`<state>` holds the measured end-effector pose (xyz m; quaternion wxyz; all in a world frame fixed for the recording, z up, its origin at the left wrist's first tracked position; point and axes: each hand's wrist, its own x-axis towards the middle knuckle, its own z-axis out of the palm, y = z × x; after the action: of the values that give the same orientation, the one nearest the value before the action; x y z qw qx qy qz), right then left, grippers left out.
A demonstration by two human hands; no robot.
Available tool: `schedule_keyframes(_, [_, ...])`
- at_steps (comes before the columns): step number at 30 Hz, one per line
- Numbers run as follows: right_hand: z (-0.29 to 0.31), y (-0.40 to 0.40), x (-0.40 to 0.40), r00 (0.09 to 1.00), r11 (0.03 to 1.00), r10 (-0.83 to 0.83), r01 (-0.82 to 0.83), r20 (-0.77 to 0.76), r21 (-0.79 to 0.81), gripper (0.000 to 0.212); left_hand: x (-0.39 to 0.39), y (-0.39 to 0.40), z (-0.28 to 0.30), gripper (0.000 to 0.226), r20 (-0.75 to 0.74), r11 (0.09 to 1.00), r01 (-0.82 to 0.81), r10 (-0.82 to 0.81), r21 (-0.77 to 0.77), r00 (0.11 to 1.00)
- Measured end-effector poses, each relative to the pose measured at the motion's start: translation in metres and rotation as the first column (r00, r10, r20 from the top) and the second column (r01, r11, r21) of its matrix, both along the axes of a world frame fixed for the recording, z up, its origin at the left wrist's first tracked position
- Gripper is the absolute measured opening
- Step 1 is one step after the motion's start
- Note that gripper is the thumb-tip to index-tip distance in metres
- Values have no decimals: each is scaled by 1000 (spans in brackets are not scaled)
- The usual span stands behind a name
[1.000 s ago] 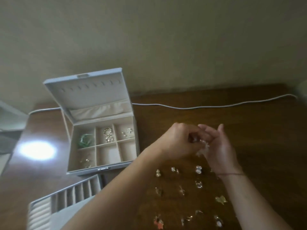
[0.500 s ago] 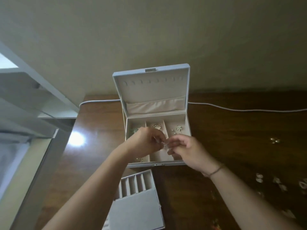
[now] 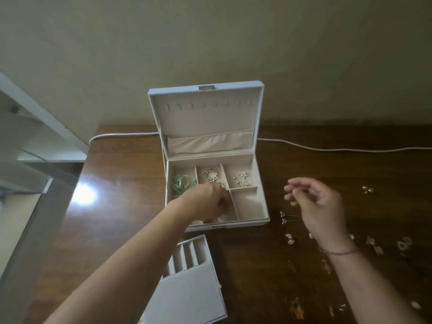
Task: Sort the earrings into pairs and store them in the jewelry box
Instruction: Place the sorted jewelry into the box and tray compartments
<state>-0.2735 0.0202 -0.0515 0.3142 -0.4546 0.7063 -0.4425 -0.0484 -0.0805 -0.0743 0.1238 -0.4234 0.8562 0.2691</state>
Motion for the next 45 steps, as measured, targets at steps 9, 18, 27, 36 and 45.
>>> schedule_keyframes(9, [7, 44, -85, 933, 941, -329, 336, 143, -30, 27, 7, -1, 0, 26, -355, 930, -366, 334, -26, 873])
schedule_keyframes(18, [-6, 112, -120, 938, 939, -336, 326, 88, 111, 23, -48, 82, -2, 23, -667, 962, -58, -142, -268, 732])
schedule_keyframes(27, [-25, 171, -152, 873, 883, -468, 458, 135, 101, 24, -90, 148, -47, 20, -569, 972, 138, -225, -192, 791])
schedule_keyframes(36, [-39, 211, -189, 839, 856, -515, 490, 178, 164, 27, -148, 166, -42, 22, -621, 989, -53, -45, -138, 783])
schedule_keyframes(45, [-45, 198, -185, 931, 913, -318, 352, -181, 205, 18, -203, 157, -42, 20, -586, 981, -171, 85, -92, 806])
